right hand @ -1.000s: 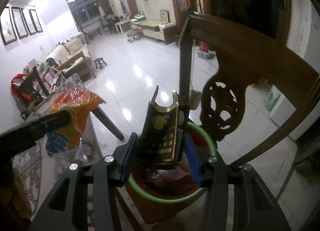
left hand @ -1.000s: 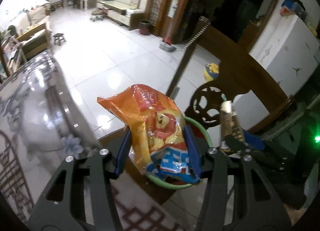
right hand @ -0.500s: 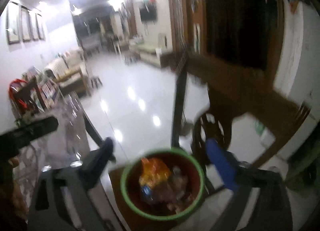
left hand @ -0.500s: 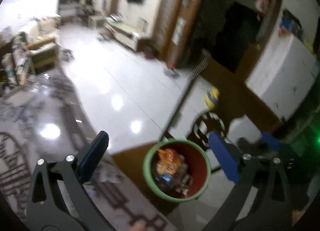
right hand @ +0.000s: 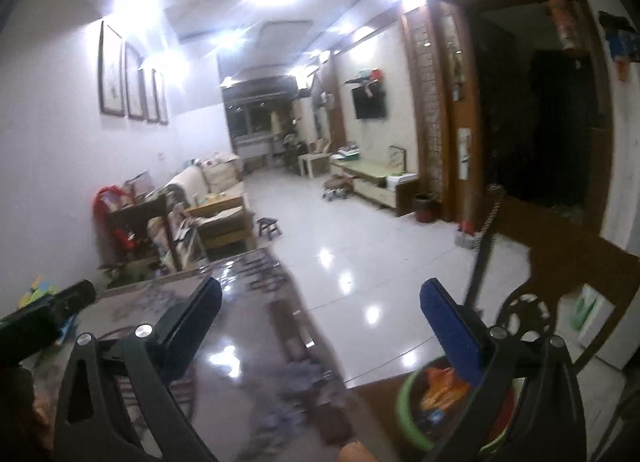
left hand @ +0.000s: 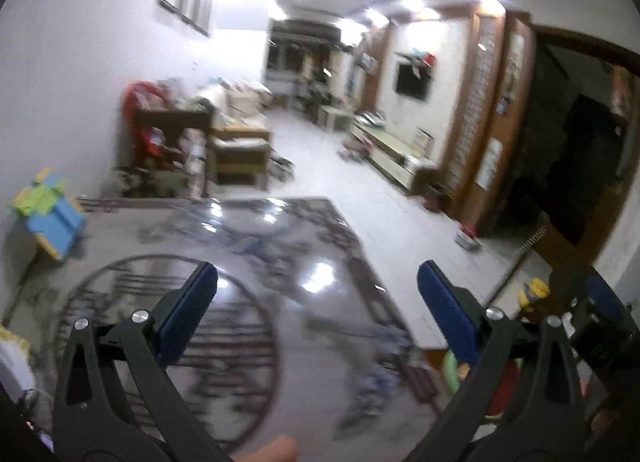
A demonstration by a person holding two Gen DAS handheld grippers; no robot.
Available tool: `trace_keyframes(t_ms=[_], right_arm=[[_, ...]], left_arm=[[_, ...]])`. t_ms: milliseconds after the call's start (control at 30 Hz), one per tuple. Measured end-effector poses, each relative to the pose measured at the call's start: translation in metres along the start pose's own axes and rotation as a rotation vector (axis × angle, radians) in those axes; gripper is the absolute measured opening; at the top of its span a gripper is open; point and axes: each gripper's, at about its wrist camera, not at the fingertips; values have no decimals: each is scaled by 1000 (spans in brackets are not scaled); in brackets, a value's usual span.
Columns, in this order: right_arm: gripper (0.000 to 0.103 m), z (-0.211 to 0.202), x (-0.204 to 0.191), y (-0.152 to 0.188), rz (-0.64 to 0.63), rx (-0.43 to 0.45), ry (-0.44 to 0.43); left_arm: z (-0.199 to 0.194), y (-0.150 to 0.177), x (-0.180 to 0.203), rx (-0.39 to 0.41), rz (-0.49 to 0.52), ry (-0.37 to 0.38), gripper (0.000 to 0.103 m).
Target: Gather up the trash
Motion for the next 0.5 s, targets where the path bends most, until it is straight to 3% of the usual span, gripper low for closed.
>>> trace_keyframes(t_ms=[100, 267, 500], right_arm=[[96, -6, -36, 5, -18, -16, -28], [96, -11, -89, 12, -66, -32, -27], [96, -17, -110, 12, -96, -18, 25]], left_arm=[[-26, -1, -36, 67, -27, -14, 98], [-34, -6, -78, 20, -86, -1, 98], [-29, -1, -107, -20, -129, 32, 98]])
Point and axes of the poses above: each gripper's, at about its wrist camera, not at the fingertips, and z roughly the way its jaws point, x to its right, y to its underside, and after that the axes turned 4 degrees about y, right-handed
